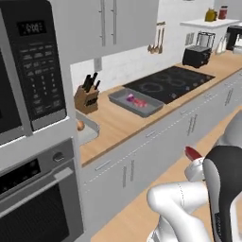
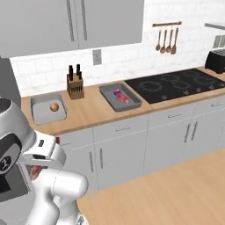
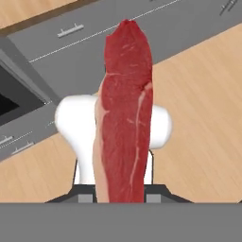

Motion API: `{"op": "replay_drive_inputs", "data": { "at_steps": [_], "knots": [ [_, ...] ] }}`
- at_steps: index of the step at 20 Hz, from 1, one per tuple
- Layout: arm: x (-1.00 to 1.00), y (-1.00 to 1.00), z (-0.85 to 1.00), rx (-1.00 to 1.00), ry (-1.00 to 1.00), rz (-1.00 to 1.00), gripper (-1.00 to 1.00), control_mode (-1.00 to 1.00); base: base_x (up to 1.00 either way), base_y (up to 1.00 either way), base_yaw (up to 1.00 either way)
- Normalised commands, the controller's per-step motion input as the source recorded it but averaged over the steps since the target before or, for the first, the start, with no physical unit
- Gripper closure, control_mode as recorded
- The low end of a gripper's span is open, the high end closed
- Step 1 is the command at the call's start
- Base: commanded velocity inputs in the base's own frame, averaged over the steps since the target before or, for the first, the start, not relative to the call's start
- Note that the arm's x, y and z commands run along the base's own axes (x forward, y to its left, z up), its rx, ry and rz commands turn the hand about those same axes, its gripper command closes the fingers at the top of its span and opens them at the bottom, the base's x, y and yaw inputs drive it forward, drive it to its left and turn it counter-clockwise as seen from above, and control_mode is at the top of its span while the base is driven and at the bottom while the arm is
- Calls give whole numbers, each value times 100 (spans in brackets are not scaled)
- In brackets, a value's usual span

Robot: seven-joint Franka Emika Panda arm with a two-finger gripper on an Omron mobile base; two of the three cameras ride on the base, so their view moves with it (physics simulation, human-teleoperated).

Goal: Place one onion and one steak in each tupperware on the nearby counter, to pack two identical lunches.

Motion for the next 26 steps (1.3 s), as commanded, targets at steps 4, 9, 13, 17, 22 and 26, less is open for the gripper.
{"op": "replay_drive_inputs", "data": {
  "at_steps": [4, 9, 13, 17, 22, 26],
  "knots": [
    [0, 0, 0, 0, 0, 0, 100, 100, 100, -5, 33],
    [0, 0, 0, 0, 0, 0, 100, 100, 100, -8, 42],
    [0, 0, 0, 0, 0, 0, 100, 100, 100, -20, 47],
    [0, 0, 0, 0, 0, 0, 100, 100, 100, -30, 51],
    [0, 0, 0, 0, 0, 0, 100, 100, 100, -31, 66],
    [75, 0, -34, 4, 1, 34, 100, -100, 25, 0, 14]
  ]
}}
